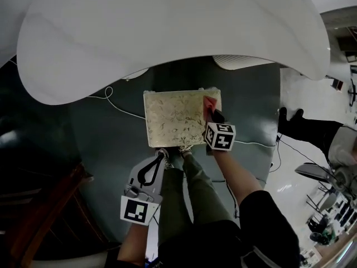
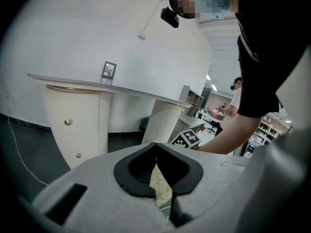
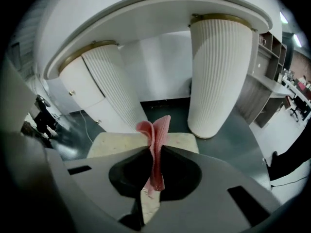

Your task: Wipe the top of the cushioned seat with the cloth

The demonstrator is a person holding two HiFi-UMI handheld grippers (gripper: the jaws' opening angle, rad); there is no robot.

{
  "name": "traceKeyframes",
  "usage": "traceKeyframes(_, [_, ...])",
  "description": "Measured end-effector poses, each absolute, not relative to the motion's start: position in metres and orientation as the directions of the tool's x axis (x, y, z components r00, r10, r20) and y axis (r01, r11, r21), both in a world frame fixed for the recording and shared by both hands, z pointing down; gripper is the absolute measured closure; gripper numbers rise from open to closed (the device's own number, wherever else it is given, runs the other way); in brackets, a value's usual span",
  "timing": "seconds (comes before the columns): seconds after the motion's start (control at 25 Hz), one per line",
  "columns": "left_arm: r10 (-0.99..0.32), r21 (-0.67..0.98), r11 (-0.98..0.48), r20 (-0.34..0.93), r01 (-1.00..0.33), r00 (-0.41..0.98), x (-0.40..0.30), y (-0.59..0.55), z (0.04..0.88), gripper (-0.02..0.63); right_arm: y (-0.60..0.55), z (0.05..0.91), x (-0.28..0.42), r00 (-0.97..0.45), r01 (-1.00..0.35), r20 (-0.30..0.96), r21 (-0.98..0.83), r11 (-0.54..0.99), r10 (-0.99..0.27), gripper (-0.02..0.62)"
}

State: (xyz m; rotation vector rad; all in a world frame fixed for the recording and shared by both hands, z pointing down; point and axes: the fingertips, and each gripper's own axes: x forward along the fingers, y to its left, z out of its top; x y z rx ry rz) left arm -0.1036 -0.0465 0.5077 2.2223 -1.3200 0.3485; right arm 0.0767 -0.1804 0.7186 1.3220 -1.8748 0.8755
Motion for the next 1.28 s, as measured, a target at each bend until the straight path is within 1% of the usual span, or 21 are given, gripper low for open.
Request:
traceKeyframes(0.12, [-0.745, 0.312, -0.354, 0.475, -0.882, 0.467, -0.117, -0.035, 0.51, 0.589, -0.158, 0.714, 0.018, -0.37, -0.921, 0.796, -0.244, 0.305, -0.479, 0.569])
traceKeyframes(0.32, [-0.764, 0.31, -0.294, 0.492, -0.904, 0.417, -0.146, -0.012, 0.517, 0.589, -0.11, 0.725, -0.081, -0.506, -0.845, 0.777, -0.359, 0.396, -0.375, 0.569])
traceKeyframes(0.48, [-0.783, 0.298, -0.237, 0.504, -0.925, 0.364, -0.17, 0.005, 0.522, 0.589, -0.085, 0.744, -0.135, -0.54, -0.821, 0.782, -0.406, 0.401, -0.312, 0.569])
traceKeyframes(0.64, [-0.795, 0.29, -0.188, 0.515, -0.938, 0.319, -0.187, 0.019, 0.527, 0.589, -0.071, 0.768, -0.165, -0.524, -0.821, 0.809, -0.397, 0.411, -0.265, 0.569])
traceKeyframes(0.76, [-0.794, 0.286, -0.179, 0.523, -0.941, 0.31, -0.193, 0.025, 0.53, 0.589, -0.07, 0.78, -0.169, -0.498, -0.833, 0.829, -0.375, 0.407, -0.256, 0.569])
traceKeyframes(0.96, [-0.788, 0.296, -0.198, 0.52, -0.934, 0.331, -0.187, 0.023, 0.531, 0.588, -0.082, 0.784, -0.146, -0.466, -0.842, 0.84, -0.326, 0.429, -0.276, 0.569])
traceKeyframes(1.12, [-0.776, 0.305, -0.237, 0.512, -0.922, 0.368, -0.173, 0.014, 0.531, 0.589, -0.092, 0.78, -0.11, -0.438, -0.858, 0.845, -0.29, 0.423, -0.308, 0.569])
traceKeyframes(1.28, [-0.761, 0.309, -0.285, 0.503, -0.907, 0.411, -0.154, 0.001, 0.527, 0.588, -0.102, 0.777, -0.055, -0.382, -0.89, 0.859, -0.242, 0.386, -0.341, 0.569])
